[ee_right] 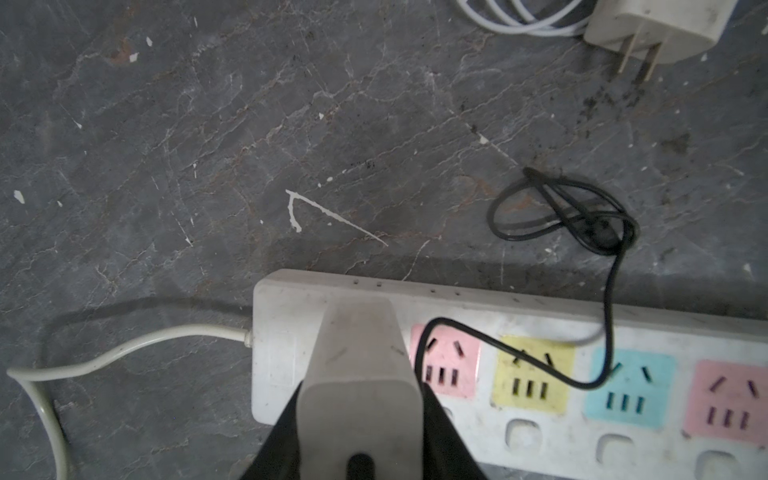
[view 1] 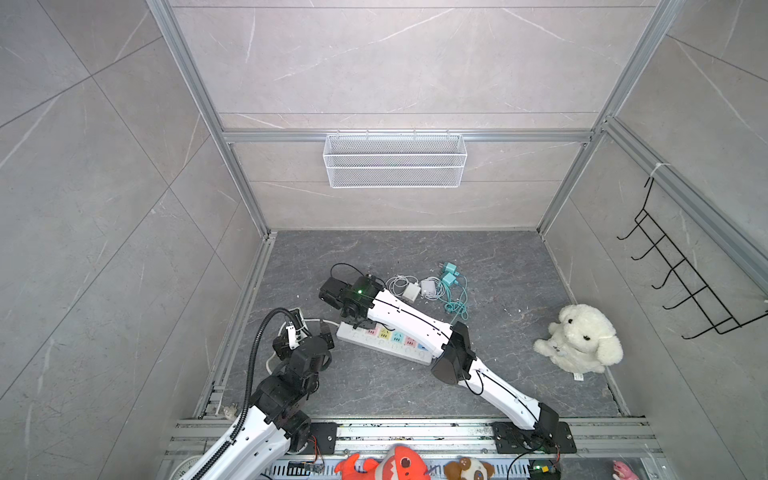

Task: Insert the plug
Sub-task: 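Lower and press the charger prongs into the socket with the right gripper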

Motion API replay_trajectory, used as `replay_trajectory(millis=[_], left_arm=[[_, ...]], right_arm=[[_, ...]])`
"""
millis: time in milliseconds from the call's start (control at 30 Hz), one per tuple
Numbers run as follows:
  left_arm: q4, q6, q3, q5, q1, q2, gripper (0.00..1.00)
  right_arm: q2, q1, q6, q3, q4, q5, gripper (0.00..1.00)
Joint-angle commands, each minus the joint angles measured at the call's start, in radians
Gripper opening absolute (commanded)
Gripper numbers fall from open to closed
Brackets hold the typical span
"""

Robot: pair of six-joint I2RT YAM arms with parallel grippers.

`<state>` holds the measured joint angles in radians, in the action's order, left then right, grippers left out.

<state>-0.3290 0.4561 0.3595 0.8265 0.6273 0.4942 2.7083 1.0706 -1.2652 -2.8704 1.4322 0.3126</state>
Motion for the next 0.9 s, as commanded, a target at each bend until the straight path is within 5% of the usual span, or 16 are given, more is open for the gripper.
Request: replay_trajectory(millis=[0, 267, 633, 867], left_arm=[[0.023, -0.016, 0.012, 0.001, -0.006, -0.004, 0.96], [-0.004, -0.018, 0.033, 0.004, -0.006, -0.003, 0.96], [-0.004, -0.039, 0.04, 0.015, -0.007, -0.009, 0.96], [0.001, -0.056, 0.044, 0.028, -0.008, 0.0, 0.96]], right_arm=[[0.021, 0.013, -0.003, 0.029, 0.187, 0.09, 0.0], [0.006, 0.014, -0.009, 0.031, 0.264, 0.15, 0.0], [0.028, 0.014, 0.028, 0.107, 0.159, 0.026, 0.0], [-0.062, 0.014, 0.019, 0.335, 0.052, 0.025, 0.0]])
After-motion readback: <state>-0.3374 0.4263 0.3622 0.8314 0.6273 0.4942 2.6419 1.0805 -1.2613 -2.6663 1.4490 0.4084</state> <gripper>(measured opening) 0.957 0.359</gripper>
